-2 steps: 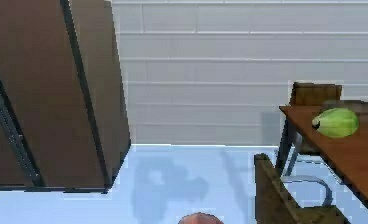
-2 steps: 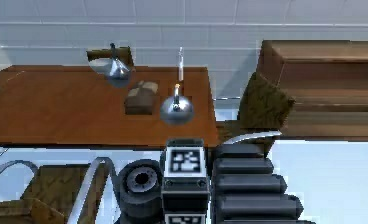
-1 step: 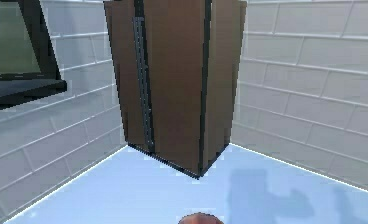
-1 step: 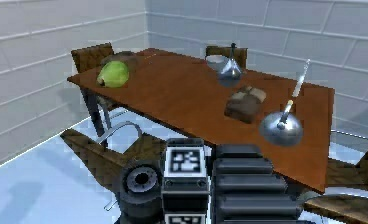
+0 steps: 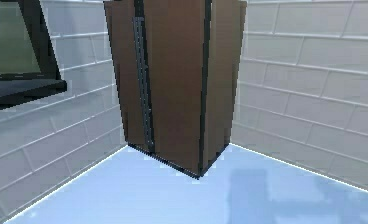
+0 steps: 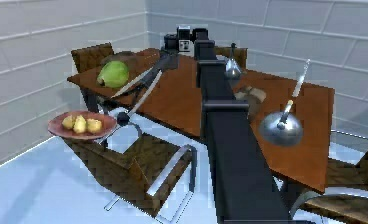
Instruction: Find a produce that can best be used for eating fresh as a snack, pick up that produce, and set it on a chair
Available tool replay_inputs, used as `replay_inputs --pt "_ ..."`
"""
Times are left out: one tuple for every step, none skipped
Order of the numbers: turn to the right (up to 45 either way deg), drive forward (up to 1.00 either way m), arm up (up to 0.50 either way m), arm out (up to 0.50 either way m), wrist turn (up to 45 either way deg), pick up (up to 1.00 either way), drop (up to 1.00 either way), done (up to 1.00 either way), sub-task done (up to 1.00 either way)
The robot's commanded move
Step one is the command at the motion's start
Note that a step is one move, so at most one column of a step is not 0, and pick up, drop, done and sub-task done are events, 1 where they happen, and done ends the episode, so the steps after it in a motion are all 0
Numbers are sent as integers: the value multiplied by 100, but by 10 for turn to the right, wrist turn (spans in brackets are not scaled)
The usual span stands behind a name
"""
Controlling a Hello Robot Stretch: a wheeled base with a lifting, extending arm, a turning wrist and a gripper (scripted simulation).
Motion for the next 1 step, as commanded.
replay_inputs --pt "0 0 0 0 450 0 0 0 0"
